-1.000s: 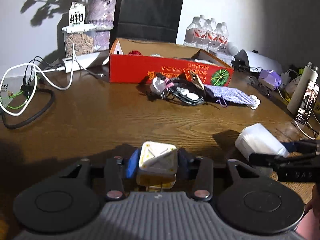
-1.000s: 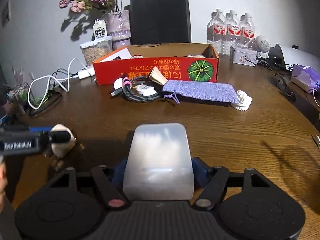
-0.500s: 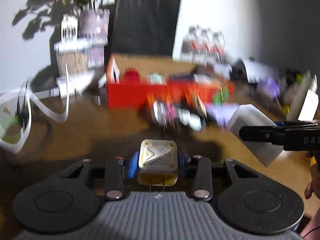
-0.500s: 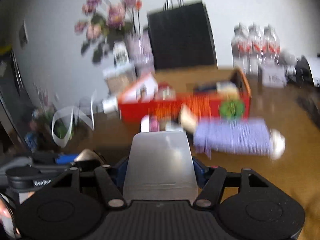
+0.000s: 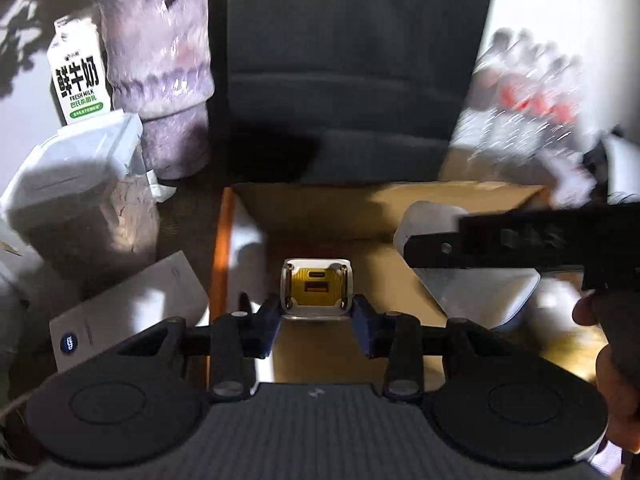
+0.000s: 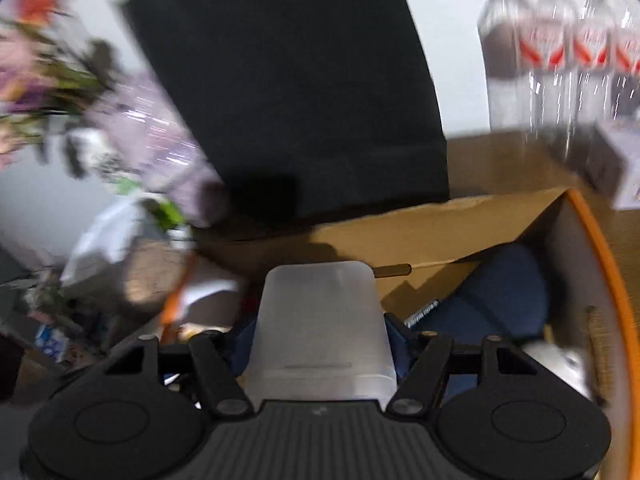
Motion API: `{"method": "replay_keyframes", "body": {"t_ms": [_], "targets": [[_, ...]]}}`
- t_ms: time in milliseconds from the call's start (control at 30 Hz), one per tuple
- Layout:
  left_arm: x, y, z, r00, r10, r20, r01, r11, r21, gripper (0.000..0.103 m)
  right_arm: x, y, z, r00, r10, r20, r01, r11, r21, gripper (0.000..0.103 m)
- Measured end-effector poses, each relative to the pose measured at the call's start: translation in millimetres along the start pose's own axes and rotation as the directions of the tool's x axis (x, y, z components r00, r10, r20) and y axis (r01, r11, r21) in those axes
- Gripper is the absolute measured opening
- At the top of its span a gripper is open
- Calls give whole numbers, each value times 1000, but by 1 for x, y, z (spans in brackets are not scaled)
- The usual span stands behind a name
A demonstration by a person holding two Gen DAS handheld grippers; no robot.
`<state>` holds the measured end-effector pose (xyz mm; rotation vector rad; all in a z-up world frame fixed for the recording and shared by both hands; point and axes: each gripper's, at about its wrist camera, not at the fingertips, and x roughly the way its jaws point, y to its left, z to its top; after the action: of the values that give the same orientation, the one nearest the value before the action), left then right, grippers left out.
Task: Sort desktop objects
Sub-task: 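Carry the adapter and container into the box and open both grippers, then withdraw both grippers from the box back over the table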
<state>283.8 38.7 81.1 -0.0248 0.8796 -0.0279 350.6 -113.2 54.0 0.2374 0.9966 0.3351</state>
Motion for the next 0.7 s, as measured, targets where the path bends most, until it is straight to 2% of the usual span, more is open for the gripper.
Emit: {"method": "replay_keyframes", "body": {"t_ms": [100,200,300,400,500,633,667,700], "targets": [[14,7,-5,1000,-12,-23,12,1000,-3,39,26,4,-1,998,-54,-37,53,998,-16,65],[14,10,-9,999,-24,-24,25,1000,11,44,33,4,-1,996,-24,-85,26,999,23,67],[-2,19,-8,998,-58,22,58,998,-10,52,7,0,-2,999,31,-31,-30,999,43,68],[-29,28,-11,995,-65,74,67,997,-24,61,-35,1,-11,999,21,46,-21,1000,1,71],[-51,32,-17,993,-57,105,60,998,-21,68,-73,7,-26,994,-8,110,18,996,-84,80],[-75,28,-32,993,-13,119,17,999,-31,70,-116,9,-65,986,-49,158,78,979,-186,80],[-83,28,-39,991,-7,132,13,999,-45,74,-126,6,-79,983,-52,177,88,976,-201,80],[-93,27,-50,988,2,155,8,998,-62,83,-138,4,-98,977,-55,205,98,973,-208,81]]}}
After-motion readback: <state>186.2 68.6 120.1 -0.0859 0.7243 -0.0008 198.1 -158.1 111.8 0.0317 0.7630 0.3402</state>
